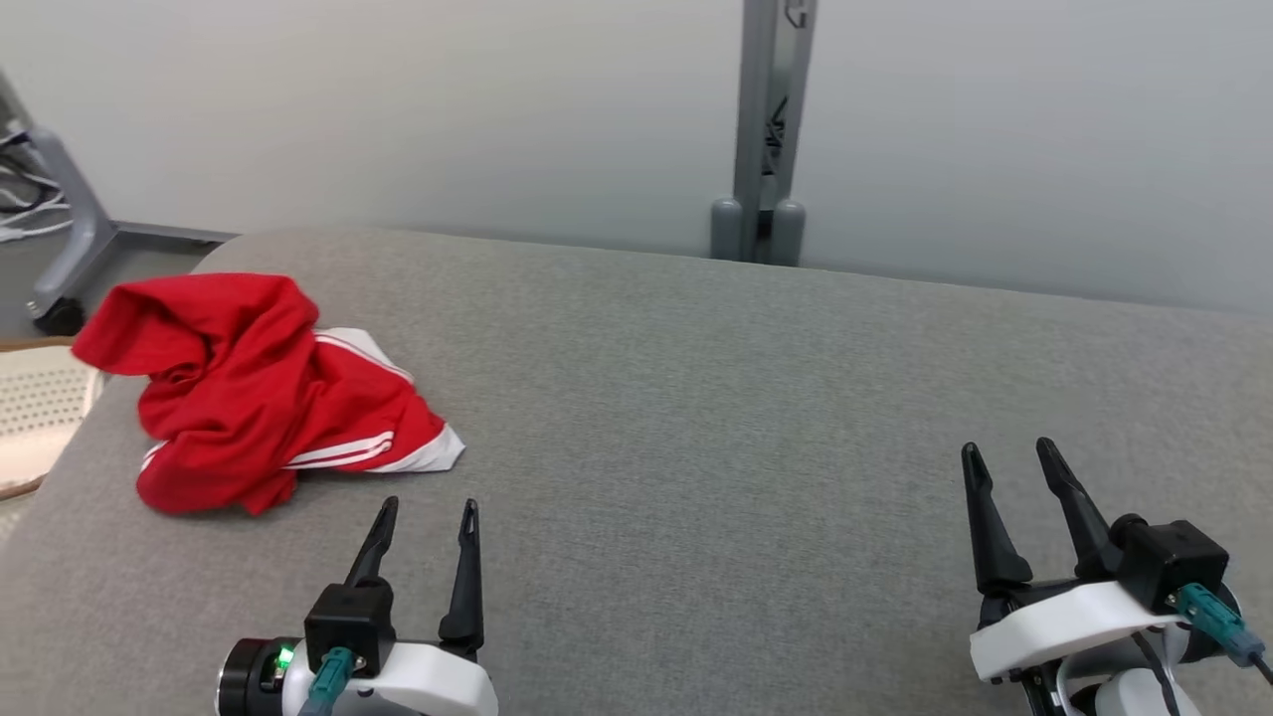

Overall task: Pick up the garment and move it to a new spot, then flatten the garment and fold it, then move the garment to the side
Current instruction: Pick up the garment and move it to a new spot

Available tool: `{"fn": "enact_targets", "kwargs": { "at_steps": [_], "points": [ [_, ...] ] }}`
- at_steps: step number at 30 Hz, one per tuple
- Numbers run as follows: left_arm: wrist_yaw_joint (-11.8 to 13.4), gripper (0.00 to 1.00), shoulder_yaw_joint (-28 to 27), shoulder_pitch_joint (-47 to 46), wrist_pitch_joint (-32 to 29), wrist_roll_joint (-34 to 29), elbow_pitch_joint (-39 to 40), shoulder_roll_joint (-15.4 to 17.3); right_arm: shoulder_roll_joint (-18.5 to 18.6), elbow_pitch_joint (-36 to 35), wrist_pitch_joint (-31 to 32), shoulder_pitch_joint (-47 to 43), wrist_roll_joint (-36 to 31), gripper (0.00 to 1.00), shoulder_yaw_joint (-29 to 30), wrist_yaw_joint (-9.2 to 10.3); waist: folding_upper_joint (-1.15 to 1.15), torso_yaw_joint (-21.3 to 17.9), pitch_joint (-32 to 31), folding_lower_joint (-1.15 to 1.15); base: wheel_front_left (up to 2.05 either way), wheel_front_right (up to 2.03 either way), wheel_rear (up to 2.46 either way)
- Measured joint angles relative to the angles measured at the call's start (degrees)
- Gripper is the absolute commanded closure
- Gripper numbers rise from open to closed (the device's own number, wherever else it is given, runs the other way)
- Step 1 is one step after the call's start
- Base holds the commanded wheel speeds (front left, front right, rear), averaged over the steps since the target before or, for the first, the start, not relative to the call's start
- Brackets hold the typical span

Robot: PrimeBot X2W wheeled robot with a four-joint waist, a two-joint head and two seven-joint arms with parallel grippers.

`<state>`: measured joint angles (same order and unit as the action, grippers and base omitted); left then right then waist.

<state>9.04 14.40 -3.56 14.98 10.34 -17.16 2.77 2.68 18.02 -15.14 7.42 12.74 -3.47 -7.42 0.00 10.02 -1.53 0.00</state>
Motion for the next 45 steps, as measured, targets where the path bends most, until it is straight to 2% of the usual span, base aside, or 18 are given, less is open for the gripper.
{"fn": "enact_targets", "kwargs": {
  "at_steps": [11, 17, 27, 45],
  "points": [
    [-2.1, 0.0, -5.8, 2.9, 0.0, -3.0, 0.5, 0.0, 0.0, -1.1, 0.0, -2.1, 2.9, 0.0, -2.3, 0.0, 0.0, 12.4, -1.0, 0.0, 0.0, 0.0, 0.0],
    [-1.3, 0.0, -9.5, 4.5, 0.0, -3.2, 4.0, 0.0, 0.0, -0.7, 0.0, 0.6, 3.0, 0.0, -6.1, 0.0, 0.0, 17.8, -0.5, 0.0, 0.0, 0.0, 0.0],
    [1.1, 0.0, -11.7, 7.0, 0.0, -1.6, 7.9, 0.0, 0.0, 2.0, 0.0, 4.6, 3.2, 0.0, -10.7, 0.0, 0.0, 19.6, 1.5, 0.0, 0.0, 0.0, 0.0],
    [1.1, 0.0, -11.8, 7.8, 0.0, -1.2, 8.5, 0.0, 0.0, 3.0, 0.0, 5.7, 3.3, 0.0, -10.6, 0.0, 0.0, 19.2, 1.1, 0.0, 0.0, 0.0, 0.0]
  ]
}}
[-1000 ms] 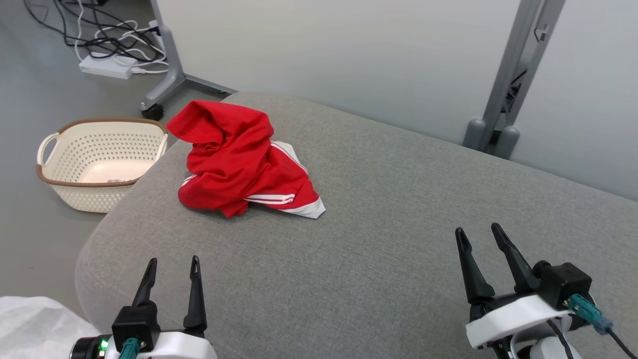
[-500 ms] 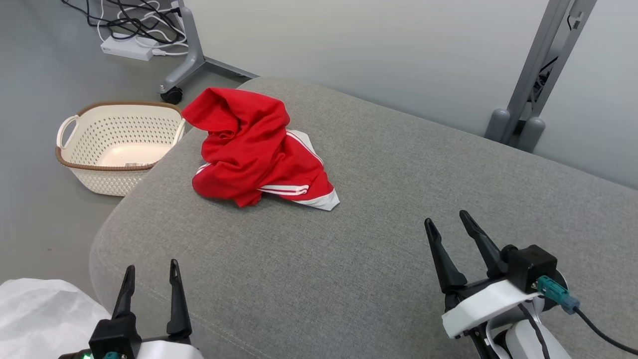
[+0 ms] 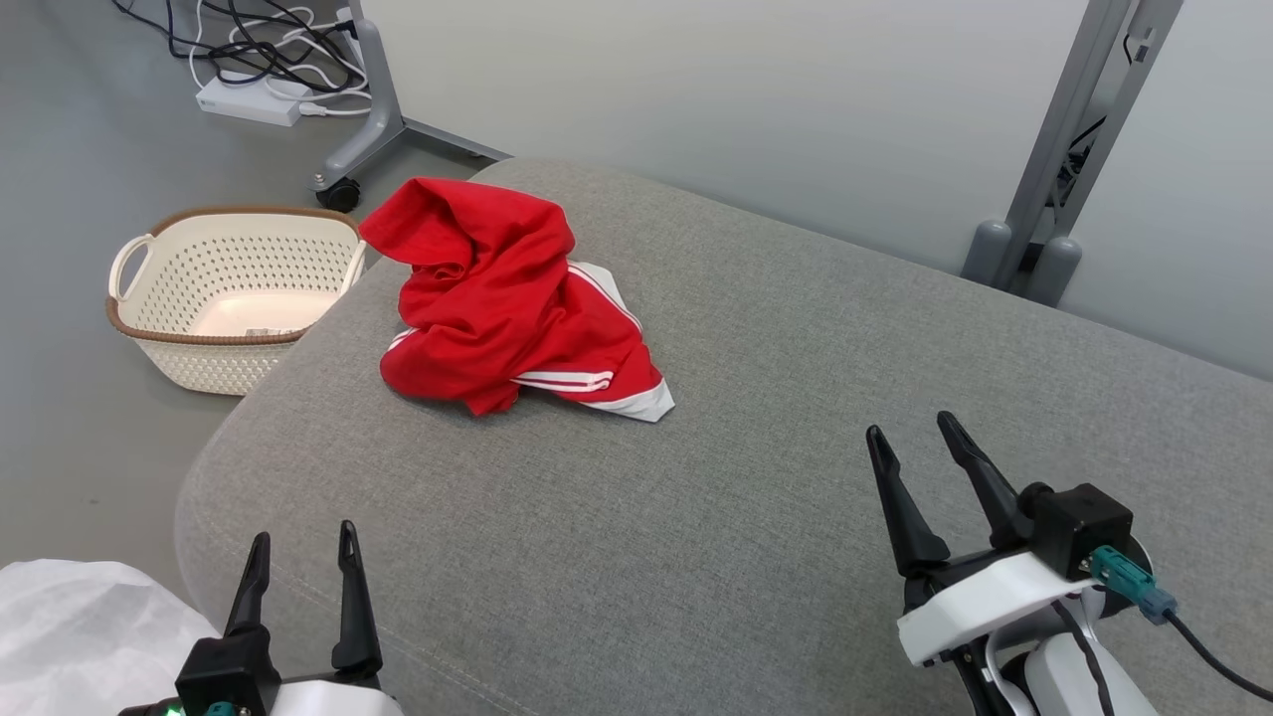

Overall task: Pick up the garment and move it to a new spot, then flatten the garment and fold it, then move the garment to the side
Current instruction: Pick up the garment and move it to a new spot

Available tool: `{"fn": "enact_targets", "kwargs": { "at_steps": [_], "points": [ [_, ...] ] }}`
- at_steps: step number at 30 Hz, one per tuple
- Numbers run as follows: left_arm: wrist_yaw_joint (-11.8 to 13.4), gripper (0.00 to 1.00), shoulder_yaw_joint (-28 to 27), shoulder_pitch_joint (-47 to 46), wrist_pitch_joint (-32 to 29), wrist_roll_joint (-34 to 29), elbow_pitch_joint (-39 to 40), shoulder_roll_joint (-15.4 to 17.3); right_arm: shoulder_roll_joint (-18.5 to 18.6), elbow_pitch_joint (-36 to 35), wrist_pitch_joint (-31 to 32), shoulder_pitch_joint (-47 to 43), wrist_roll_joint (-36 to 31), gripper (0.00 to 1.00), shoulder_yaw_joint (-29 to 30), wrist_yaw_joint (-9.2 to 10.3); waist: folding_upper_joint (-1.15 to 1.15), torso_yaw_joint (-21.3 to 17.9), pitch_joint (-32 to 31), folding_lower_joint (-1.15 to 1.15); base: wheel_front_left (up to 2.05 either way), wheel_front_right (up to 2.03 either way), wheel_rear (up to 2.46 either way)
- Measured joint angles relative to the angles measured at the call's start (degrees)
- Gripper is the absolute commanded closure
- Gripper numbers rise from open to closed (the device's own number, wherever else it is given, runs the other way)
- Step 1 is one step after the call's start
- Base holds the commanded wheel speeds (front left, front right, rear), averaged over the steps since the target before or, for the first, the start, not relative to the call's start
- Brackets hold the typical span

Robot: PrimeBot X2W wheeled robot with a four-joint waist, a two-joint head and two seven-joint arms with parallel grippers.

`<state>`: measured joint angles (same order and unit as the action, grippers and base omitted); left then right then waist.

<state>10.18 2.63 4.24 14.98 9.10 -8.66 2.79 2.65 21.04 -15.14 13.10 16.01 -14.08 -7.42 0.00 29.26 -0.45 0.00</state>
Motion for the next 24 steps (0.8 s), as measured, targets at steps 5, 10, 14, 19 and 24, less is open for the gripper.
{"fn": "enact_targets", "kwargs": {
  "at_steps": [5, 10, 14, 19, 24],
  "points": [
    [-1.9, 0.0, -0.1, -1.1, 0.0, 0.6, -1.3, 0.0, 0.0, -1.1, 0.0, -0.8, -2.8, 0.0, 3.0, 0.0, 0.0, 0.2, 0.8, 0.0, 0.0, 0.0, 0.0],
    [-5.6, 0.0, -1.2, -7.5, 0.0, 0.5, -5.0, 0.0, 1.7, -4.5, 0.0, -0.6, -6.4, 0.0, 6.5, 0.0, 0.0, 0.4, 4.3, 0.0, 0.0, 0.0, 0.0],
    [-9.0, 0.0, -2.5, -15.5, 0.0, 0.4, -9.4, 0.6, 3.7, -7.3, 0.0, -0.2, -8.1, 0.0, 7.6, 0.0, 0.0, 0.5, 7.4, 0.0, 0.0, 0.0, 0.0],
    [-12.8, 0.0, -4.3, -27.0, -0.8, 2.8, -17.0, 3.0, 6.7, -9.5, 0.0, 3.4, -8.7, 0.0, 6.3, -0.07, 0.0, -1.0, 12.2, 0.0, 0.0, 0.0, 0.0],
    [-14.9, 0.0, -5.9, -38.1, -12.7, 8.7, -25.0, 4.5, 8.8, -10.7, 0.0, 4.9, -8.6, 0.0, 5.5, -0.07, 0.0, -3.4, 16.3, 0.0, 0.0, 0.0, 0.0]
  ]
}}
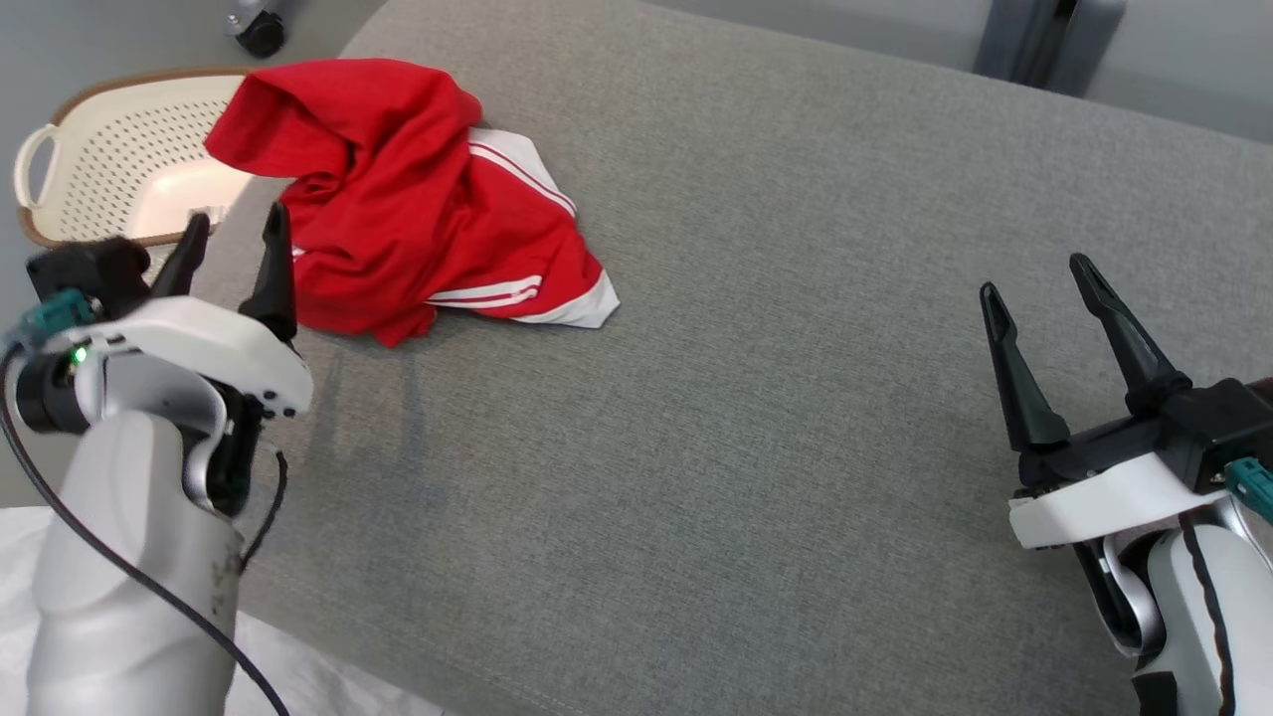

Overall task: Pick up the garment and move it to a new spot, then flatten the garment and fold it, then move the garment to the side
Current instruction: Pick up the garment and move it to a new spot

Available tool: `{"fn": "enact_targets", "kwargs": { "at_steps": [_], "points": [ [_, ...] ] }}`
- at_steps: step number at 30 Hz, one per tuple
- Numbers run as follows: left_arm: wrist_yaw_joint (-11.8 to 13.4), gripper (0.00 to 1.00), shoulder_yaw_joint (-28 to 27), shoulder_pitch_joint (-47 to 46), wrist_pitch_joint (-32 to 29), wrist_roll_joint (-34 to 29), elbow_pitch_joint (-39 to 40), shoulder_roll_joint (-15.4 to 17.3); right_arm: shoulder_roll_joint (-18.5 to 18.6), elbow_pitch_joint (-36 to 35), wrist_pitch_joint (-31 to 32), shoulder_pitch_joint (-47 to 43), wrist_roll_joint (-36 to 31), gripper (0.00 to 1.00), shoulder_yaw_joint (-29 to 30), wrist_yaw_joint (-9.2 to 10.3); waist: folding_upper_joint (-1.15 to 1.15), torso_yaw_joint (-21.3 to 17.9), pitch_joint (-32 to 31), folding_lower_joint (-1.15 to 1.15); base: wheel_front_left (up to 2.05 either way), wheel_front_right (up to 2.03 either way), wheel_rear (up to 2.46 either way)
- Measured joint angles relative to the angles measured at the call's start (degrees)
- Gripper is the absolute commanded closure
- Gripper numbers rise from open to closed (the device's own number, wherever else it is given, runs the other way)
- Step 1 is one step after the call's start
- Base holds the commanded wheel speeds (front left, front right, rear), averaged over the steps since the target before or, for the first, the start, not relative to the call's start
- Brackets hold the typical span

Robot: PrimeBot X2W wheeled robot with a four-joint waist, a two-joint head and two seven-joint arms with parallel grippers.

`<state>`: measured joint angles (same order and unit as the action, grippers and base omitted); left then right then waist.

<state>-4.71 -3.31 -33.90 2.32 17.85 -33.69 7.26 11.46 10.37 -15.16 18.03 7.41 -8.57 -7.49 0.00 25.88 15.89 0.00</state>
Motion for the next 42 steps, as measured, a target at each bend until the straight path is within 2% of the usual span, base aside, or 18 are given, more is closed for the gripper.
{"fn": "enact_targets", "kwargs": {
  "at_steps": [5, 12, 18, 23, 24, 25, 26, 36, 42],
  "points": [
    [-1.0, 0.0, 1.9, -7.2, -8.3, -0.2, -4.7, 3.5, 1.1, -0.6, 0.0, 1.7, 0.3, 0.0, -0.7, 0.0, 0.0, -2.7, 3.4, 0.0, 0.0, 0.0, 0.0],
    [-1.5, 0.0, 3.8, -12.9, -18.1, 0.1, -11.0, 6.1, 1.4, -1.4, 0.0, 2.6, 0.5, 0.0, -0.8, 0.0, 0.0, -6.3, 6.6, 0.0, 0.0, 0.0, 0.0],
    [-1.2, 0.0, 4.4, -16.1, -21.8, -0.1, -15.2, 7.0, 1.6, -2.1, 0.0, 2.9, 0.7, 0.0, -0.5, 0.0, 0.0, -8.0, 8.9, 0.0, 0.0, 0.0, 0.0],
    [-0.3, 0.0, 4.6, -17.9, -22.3, -0.1, -17.9, 7.5, 1.6, -2.2, 0.0, 3.4, 0.7, 0.0, -0.7, 0.0, 0.0, -8.9, 10.1, 0.0, 0.0, 0.0, 0.0],
    [-0.3, 0.55, 4.6, -18.3, -22.2, 0.0, -18.4, 7.5, 1.6, -2.2, 0.0, 3.5, 0.7, 0.0, -0.7, 0.0, 0.0, -9.0, 10.3, 0.0, 0.0, 0.0, 0.0],
    [-0.3, 0.95, 4.6, -18.4, -22.1, 0.3, -18.8, 7.5, 1.6, -2.2, 0.0, 3.6, 0.7, 0.0, -0.7, 0.0, 0.0, -9.1, 10.4, 0.0, 0.0, 0.0, 0.0],
    [-0.3, 1.0, 4.6, -18.5, -21.9, 0.4, -19.1, 7.4, 1.5, -2.2, 0.0, 3.6, 0.7, 0.0, -0.7, 0.0, 0.0, -9.1, 10.4, 0.0, 0.0, 0.0, 0.0],
    [-0.1, 1.0, 4.7, -19.5, -15.6, 0.6, -20.7, 7.7, 0.8, -1.3, 0.0, 3.6, 0.7, 0.0, -0.3, 0.0, 0.0, -8.9, 8.5, 0.0, 0.0, 0.0, 0.0],
    [0.6, 1.0, 4.0, -20.2, -8.0, 1.1, -19.4, 7.9, -0.4, -0.4, 0.0, 3.1, 0.8, 0.0, -0.4, 0.0, 0.0, -8.5, 5.8, 0.0, 0.0, 0.0, 0.0]
  ]
}}
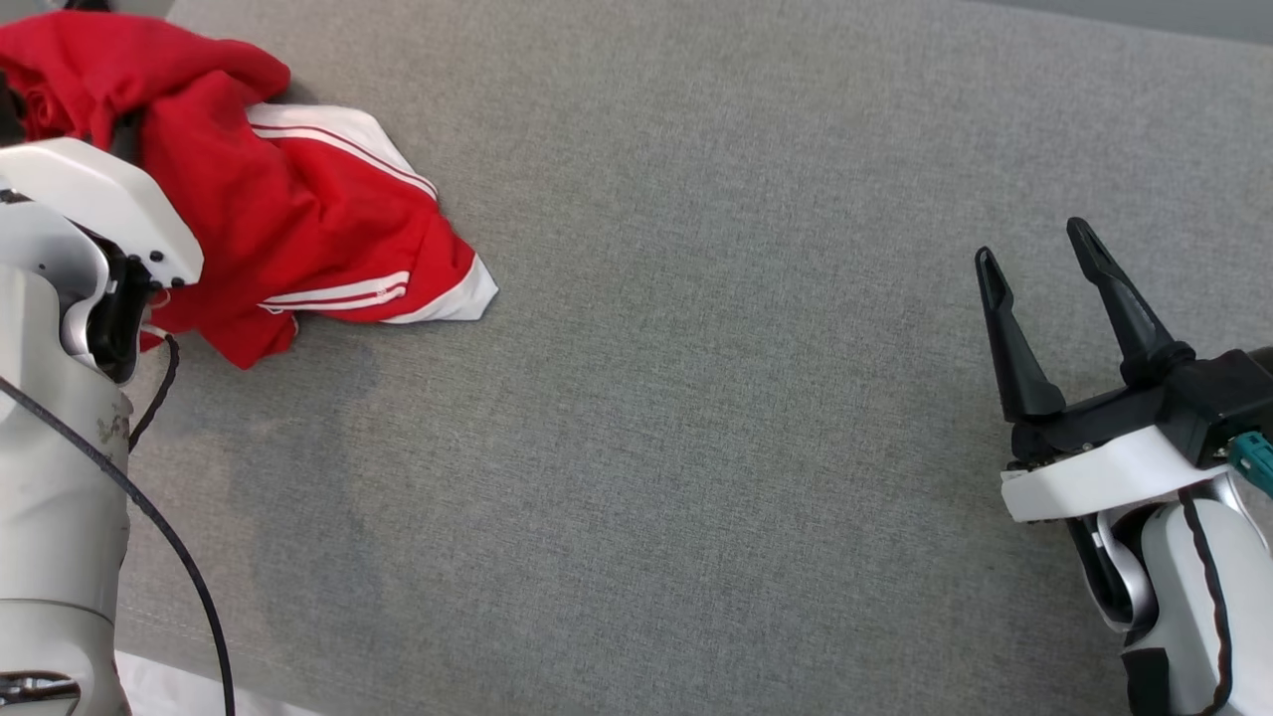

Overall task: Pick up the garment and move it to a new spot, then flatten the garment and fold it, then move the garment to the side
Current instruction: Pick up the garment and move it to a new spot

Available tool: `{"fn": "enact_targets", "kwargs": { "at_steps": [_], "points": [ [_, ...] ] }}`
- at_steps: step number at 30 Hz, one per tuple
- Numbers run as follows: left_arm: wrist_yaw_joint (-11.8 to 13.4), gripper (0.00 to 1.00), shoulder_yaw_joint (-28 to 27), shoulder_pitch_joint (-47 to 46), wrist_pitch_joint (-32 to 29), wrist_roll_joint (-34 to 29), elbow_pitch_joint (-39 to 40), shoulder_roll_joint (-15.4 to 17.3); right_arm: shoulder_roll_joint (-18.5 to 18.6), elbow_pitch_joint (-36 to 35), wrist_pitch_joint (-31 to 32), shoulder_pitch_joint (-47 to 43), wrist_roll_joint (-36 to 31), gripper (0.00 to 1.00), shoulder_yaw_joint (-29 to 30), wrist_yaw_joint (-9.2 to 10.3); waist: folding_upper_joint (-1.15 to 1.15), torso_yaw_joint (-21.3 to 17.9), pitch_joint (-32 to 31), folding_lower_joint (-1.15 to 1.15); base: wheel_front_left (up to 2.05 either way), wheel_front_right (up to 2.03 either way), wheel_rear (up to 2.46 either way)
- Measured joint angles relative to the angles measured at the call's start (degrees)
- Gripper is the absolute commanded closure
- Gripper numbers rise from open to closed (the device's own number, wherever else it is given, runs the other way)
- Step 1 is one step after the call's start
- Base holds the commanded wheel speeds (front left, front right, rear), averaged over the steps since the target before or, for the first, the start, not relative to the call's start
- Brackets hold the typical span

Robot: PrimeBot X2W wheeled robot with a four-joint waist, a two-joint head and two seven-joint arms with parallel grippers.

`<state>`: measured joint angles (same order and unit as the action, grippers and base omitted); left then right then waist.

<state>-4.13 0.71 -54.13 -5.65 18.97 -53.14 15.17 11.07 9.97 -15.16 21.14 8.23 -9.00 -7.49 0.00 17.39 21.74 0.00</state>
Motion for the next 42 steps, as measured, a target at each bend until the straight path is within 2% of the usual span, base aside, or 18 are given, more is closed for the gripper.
{"fn": "enact_targets", "kwargs": {
  "at_steps": [7, 13, 17, 22, 30, 33, 42],
  "points": [
    [-0.3, 1.0, 0.8, -0.1, 10.1, -0.7, 4.0, -0.4, -2.2, 0.7, 0.0, -1.0, 0.2, 0.0, 0.7, 0.0, 0.0, 0.1, -4.3, 0.0, 0.0, 0.0, 0.0],
    [-0.6, 1.0, 2.7, 0.0, 16.4, -1.9, 9.9, -1.7, -4.3, 1.6, 0.0, -2.4, 0.3, 0.0, 1.6, 0.0, 0.0, -0.4, -8.5, 0.0, 0.0, 0.0, 0.0],
    [-1.2, 1.0, 4.4, 0.8, 17.9, -2.0, 15.3, -3.0, -5.7, 1.9, 0.0, -3.3, 0.3, 0.0, 2.2, 0.0, 0.0, -1.3, -11.3, 0.0, 0.0, 0.0, 0.0],
    [-1.9, 1.0, 7.5, 2.7, 16.9, -2.2, 20.2, -4.9, -6.4, 2.0, 0.0, -4.3, 0.2, 0.0, 3.2, 0.0, 0.0, -3.0, -13.5, 0.0, 0.0, 0.0, 0.0],
    [-2.6, 1.0, 13.7, 6.3, 12.6, -0.9, 29.0, -9.6, -7.4, 0.7, 0.0, -4.2, -0.4, 0.0, 6.4, 0.0, 0.0, -8.8, -15.6, 0.0, 0.0, 0.0, 0.0],
    [-2.5, 1.0, 17.1, 8.2, 10.9, -0.1, 30.6, -11.2, -7.6, 0.2, 0.0, -4.1, -0.9, 0.0, 8.0, 0.0, 0.0, -12.6, -15.8, 0.0, 0.0, 0.0, 0.0],
    [-0.4, 1.0, 26.4, 13.2, 11.0, 1.7, 27.9, -12.3, -8.0, -1.5, 0.0, -3.4, -1.3, 0.0, 12.6, 0.0, 0.0, -22.8, -15.0, 0.0, 0.0, 0.0, 0.0]
  ]
}}
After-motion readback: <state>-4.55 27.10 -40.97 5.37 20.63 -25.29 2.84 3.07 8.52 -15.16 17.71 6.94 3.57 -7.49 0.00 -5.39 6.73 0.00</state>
